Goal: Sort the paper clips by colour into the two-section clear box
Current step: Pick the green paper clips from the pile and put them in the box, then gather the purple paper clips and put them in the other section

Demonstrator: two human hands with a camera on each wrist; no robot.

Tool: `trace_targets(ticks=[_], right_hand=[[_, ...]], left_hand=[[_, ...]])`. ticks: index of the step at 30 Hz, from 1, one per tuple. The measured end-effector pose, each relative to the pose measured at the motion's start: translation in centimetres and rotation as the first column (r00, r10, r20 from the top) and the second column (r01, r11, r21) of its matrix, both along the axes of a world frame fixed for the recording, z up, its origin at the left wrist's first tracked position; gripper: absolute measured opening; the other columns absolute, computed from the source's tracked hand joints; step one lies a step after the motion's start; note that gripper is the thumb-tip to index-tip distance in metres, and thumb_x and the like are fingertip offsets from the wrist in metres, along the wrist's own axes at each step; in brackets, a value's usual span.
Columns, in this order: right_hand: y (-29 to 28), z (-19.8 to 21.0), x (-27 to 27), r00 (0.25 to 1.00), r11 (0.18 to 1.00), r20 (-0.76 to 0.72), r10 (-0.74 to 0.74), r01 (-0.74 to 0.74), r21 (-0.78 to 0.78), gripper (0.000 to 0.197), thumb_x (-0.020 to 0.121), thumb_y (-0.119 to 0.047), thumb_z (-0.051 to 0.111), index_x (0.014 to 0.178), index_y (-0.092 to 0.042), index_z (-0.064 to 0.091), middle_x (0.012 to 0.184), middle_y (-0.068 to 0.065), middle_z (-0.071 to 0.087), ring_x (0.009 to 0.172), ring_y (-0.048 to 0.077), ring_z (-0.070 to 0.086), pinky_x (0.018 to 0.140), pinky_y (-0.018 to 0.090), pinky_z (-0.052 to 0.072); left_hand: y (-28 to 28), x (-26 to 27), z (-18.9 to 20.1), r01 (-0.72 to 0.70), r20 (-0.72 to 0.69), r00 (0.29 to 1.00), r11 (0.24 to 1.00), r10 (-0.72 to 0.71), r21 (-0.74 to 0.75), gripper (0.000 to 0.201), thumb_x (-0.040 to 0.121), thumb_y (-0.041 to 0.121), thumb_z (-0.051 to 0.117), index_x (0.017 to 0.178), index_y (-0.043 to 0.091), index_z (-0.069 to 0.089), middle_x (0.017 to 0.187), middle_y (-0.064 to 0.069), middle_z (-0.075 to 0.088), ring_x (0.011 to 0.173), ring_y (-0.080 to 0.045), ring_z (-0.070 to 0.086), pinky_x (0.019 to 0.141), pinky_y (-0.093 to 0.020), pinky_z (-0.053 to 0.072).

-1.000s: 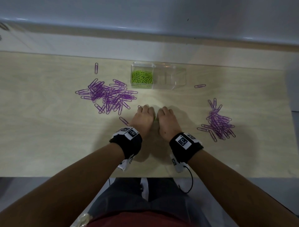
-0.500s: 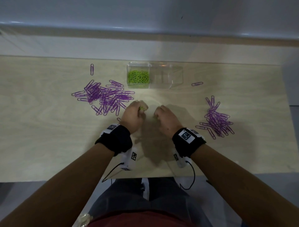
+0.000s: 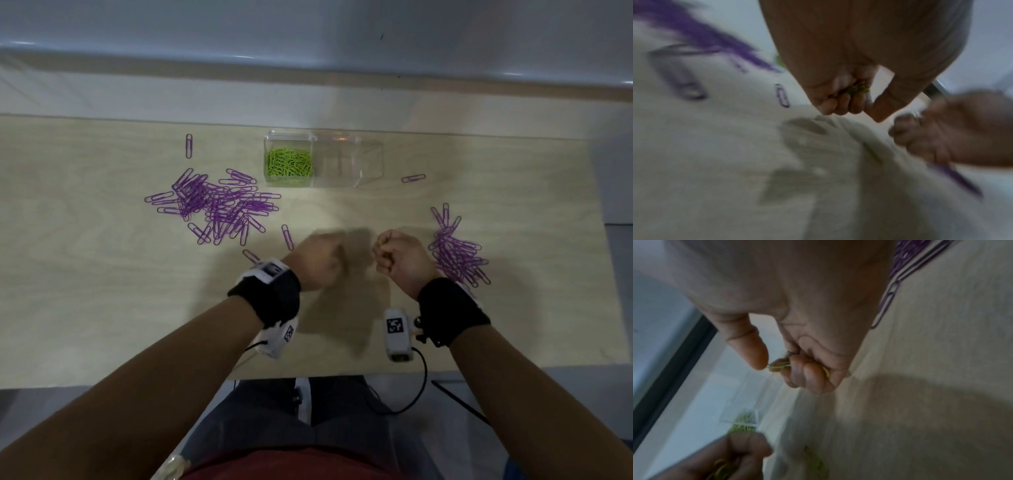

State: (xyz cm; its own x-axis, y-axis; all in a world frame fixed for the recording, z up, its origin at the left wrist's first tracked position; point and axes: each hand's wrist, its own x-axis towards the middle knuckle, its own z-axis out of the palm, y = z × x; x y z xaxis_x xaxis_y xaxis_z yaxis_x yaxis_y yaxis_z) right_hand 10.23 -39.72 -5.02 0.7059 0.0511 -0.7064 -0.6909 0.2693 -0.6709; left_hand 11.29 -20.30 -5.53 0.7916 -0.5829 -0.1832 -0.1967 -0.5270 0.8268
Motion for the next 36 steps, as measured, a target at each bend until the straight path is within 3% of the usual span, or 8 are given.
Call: trace_targets(ticks=[2,8,14,20,26,29,32,36], right_hand=[[0.0,-0.1,0.1,0.998,0.994,0.004,0.056,-0.056,-0.099,0.018,0.079,-0.008,0.052,0.067,-0.015,0.041,0.063,0.006,0.037,0.045,0.012,0.027,0.046,0.025,0.018],[4.6,3.1,6.1,0.946,0.926,0.178,0.27,-0.205,-0.318,0.033,0.089,-0.003,0.046,0.061,-0.017,0.036,0.059,0.005,0.036,0.045,0.012,0.027,0.046,0.024,0.02],[12.2,5.6,14.3,0.696,0.71,0.406,0.593,-0.213,-0.671,0.026,0.087,-0.01,0.05,0.064,-0.018,0.042,0.059,-0.004,0.041,0.061,0.015,0.04,0.059,0.03,0.032],[14.1,3.9,15.2,0.595,0.486,0.264,0.759,-0.248,-0.838,0.017,0.09,-0.009,0.045,0.083,-0.006,0.061,0.088,0.009,0.066,0.082,0.022,0.057,0.072,0.028,0.041],[9.6,4.6,11.4,0.727,0.714,0.5,0.47,0.019,-0.7,0.028,0.09,0.003,0.042,0.093,-0.009,0.067,0.096,0.002,0.068,0.09,0.01,0.062,0.082,0.015,0.047],[4.3,3.6,8.7,0.795,0.556,0.44,0.417,0.16,-0.816,0.025,0.092,-0.001,0.044,0.098,-0.01,0.066,0.104,0.004,0.066,0.097,0.015,0.06,0.083,0.021,0.044],[-1.8,1.4,7.4,0.87,0.318,0.292,0.396,0.169,-0.933,0.027,0.092,-0.015,0.048,0.115,-0.019,0.062,0.126,0.004,0.057,0.115,0.024,0.054,0.095,0.034,0.045],[-5.0,-1.1,7.6,0.829,0.075,-0.23,0.509,-0.309,-0.948,0.05,0.098,-0.035,0.035,0.146,-0.031,0.025,0.159,-0.006,0.011,0.146,0.022,0.01,0.113,0.051,0.023]], left_hand=[[-1.1,0.0,-0.4,0.195,0.059,0.974,0.946,-0.217,0.258,0.025,0.079,0.015,0.055,0.102,0.008,0.06,0.105,-0.014,0.062,0.094,-0.031,0.055,0.082,-0.032,0.045],[-0.3,-0.1,-0.6,0.289,0.056,0.931,0.821,-0.361,0.493,0.027,0.092,0.013,0.045,0.113,-0.001,0.054,0.12,-0.022,0.054,0.111,-0.037,0.051,0.095,-0.043,0.039],[4.9,2.3,2.9,-0.043,0.145,0.989,0.919,-0.015,0.392,0.024,0.088,0.004,0.047,0.11,-0.004,0.045,0.11,-0.022,0.051,0.098,-0.036,0.053,0.079,-0.038,0.04],[7.8,9.4,6.3,-0.358,0.305,0.915,0.883,0.265,0.303,0.016,0.083,-0.006,0.048,0.099,-0.005,0.047,0.105,-0.025,0.049,0.086,-0.038,0.053,0.071,-0.042,0.04],[5.5,12.3,6.0,-0.159,0.232,0.97,0.903,0.069,0.399,0.03,0.085,0.007,0.053,0.113,0.0,0.05,0.117,-0.02,0.053,0.106,-0.035,0.05,0.086,-0.039,0.039],[7.3,12.1,5.4,-0.21,0.306,0.943,0.95,0.134,0.232,0.032,0.089,0.019,0.056,0.118,0.009,0.055,0.119,-0.013,0.054,0.111,-0.029,0.046,0.093,-0.038,0.041],[12.2,12.3,3.9,-0.503,0.497,0.778,0.856,0.385,0.123,0.026,0.091,0.018,0.047,0.112,0.009,0.059,0.116,-0.018,0.053,0.107,-0.036,0.046,0.09,-0.047,0.044],[18.3,12.1,-0.3,-0.527,0.376,0.848,0.674,0.374,0.518,0.049,0.092,0.037,0.042,0.135,0.013,0.041,0.143,-0.022,0.035,0.125,-0.045,0.034,0.096,-0.057,0.038]])
